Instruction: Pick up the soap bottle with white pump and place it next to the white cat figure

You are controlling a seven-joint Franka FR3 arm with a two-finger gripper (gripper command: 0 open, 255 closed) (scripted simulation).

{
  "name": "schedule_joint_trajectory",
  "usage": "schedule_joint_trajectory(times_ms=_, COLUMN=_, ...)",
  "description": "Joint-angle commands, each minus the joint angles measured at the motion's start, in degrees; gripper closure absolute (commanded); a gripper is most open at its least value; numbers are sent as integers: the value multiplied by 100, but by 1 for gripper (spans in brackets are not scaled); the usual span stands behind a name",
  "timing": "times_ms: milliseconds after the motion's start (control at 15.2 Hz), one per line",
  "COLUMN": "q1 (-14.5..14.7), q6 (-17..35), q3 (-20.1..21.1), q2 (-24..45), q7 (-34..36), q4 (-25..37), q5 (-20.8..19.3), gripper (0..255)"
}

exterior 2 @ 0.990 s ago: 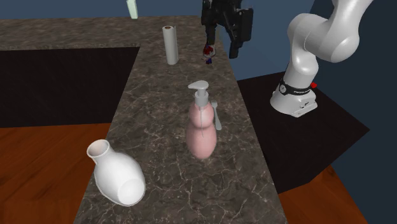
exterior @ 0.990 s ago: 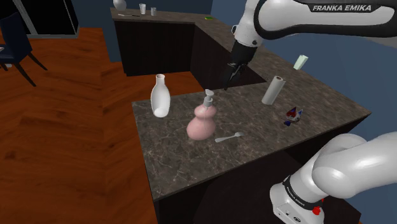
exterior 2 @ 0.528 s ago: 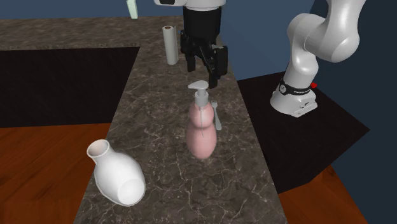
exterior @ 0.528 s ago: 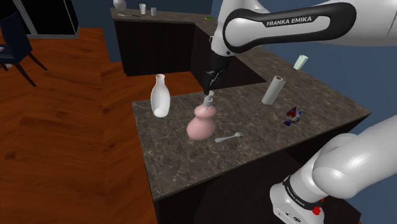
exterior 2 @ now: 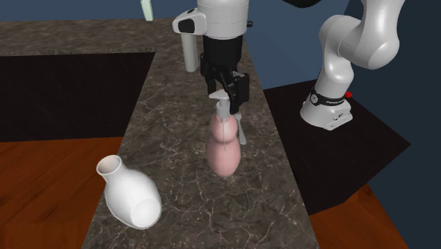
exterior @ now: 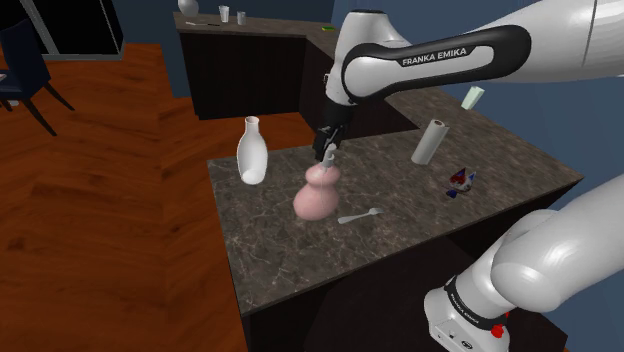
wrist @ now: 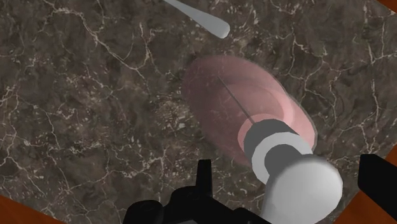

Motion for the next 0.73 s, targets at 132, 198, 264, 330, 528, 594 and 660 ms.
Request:
schedule_joint_trajectory(times_ms=132, q1=6, q6=59, q3=9, q2=16, q7=11, q4=-38, q5=0, gripper=0)
schedule_joint_trajectory(times_ms=198, q1=6, q6=59, q3=9, q2=16, q7=11, q4=-38, q5=0, gripper=0)
schedule_joint_trajectory(times_ms=264, q1=6, q6=59, q3=9, q2=16, q7=11, q4=-38, q5=0, gripper=0)
schedule_joint_trajectory(times_ms=330, q1=6, q6=59, q3=9, q2=16, q7=11, q4=-38, q5=0, gripper=0)
schedule_joint_trajectory(times_ms=528, q1=6, q6=57, q3=9, q2=16, q7=11, q4=-38, q5=0, gripper=255)
schedule_joint_trajectory(times_ms=594, q1=6, q6=57, q3=9, q2=16, q7=11, q4=-38, q5=0, gripper=255)
schedule_joint_trajectory(times_ms=660, q1=6, q6=57, q3=9, q2=16, q7=11, q4=-38, q5=0, gripper=255)
